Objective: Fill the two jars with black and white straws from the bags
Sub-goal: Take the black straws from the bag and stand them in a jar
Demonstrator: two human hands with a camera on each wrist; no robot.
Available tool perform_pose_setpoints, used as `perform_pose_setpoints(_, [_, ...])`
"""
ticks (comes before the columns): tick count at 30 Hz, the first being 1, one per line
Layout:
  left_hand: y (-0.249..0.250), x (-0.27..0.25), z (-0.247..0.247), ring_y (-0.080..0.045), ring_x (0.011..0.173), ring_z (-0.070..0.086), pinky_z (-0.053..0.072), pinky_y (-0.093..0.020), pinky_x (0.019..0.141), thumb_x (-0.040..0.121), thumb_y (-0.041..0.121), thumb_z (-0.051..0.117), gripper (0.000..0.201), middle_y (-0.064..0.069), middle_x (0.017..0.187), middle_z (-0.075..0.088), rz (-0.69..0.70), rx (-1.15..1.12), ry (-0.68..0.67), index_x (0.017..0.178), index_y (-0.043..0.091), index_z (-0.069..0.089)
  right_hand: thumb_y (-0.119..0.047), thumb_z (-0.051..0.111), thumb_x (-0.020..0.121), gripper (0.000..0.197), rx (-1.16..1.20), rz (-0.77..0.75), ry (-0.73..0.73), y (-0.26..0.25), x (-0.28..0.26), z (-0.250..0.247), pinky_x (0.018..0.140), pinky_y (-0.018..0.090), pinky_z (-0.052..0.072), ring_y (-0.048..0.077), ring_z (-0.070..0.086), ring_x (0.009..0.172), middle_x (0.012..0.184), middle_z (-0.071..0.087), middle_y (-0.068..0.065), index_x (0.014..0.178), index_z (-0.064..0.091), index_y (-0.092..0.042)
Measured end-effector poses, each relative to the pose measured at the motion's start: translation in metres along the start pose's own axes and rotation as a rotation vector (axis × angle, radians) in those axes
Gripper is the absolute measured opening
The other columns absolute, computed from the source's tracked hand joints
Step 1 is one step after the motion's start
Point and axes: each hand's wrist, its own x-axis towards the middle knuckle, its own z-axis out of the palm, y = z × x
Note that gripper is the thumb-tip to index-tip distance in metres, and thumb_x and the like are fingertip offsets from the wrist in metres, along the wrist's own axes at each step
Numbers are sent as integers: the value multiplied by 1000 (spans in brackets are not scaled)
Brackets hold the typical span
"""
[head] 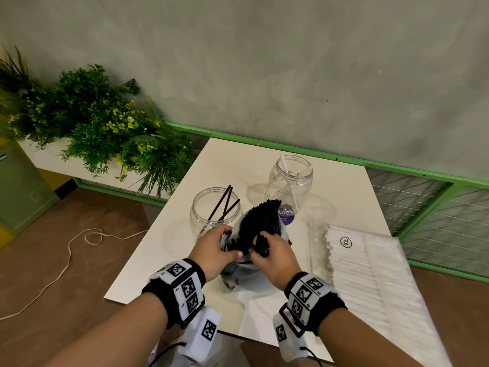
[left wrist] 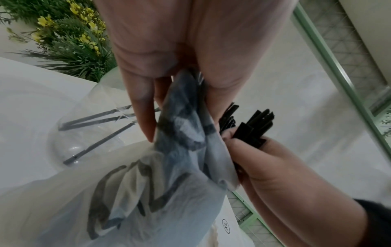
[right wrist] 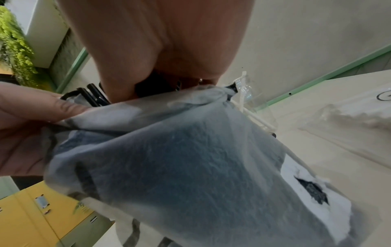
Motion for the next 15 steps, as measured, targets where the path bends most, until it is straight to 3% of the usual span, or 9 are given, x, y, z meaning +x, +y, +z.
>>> perform_pose_setpoints(2, [1, -1, 2, -14, 93, 59, 45, -23, 82, 76, 14, 74, 41, 4, 98, 63, 15, 10, 33, 111, 22, 55, -28, 63, 85, 29, 12, 1, 58, -2, 0, -3, 75, 36, 51, 24, 62, 83, 95, 65, 5, 111, 55, -18])
perform_pose_setpoints(6, [-2, -1, 0, -13, 92, 56, 38, -17, 77, 78, 13, 72, 42, 5, 97, 60, -3, 37, 78, 115, 20, 54, -14, 68, 84, 63, -84, -168, 341, -1, 1, -21, 92, 20, 41, 19, 55, 109, 129, 57, 7, 139, 36, -17])
perform_pose_setpoints(9, [-4, -2, -3, -14, 93, 56, 38, -17, 78, 79, 16, 72, 43, 3, 101, 61, -7, 51, 65, 118, 19, 53, -13, 77, 74, 82, -282, -274, 509, 9, 9, -36, 96, 35, 40, 23, 44, 110, 124, 56, 13, 141, 30, -17])
perform_pose_setpoints(12, [-5, -3, -4, -14, 93, 57, 38, -17, 76, 79, 16, 72, 43, 3, 100, 61, -1, 53, 51, 118, 20, 53, -20, 77, 72, 78, -491, -285, 447, 17, 15, -47, 95, 48, 42, 29, 37, 121, 139, 44, 9, 139, 39, -16])
perform_pose_setpoints(15, [-5, -3, -4, -14, 94, 58, 39, -18, 77, 79, 17, 73, 43, 3, 101, 62, -7, 29, 58, 117, 20, 54, -28, 62, 85, 50, -564, -390, 320, 29, 20, -51, 99, 45, 44, 26, 39, 132, 141, 49, 4, 132, 52, -11])
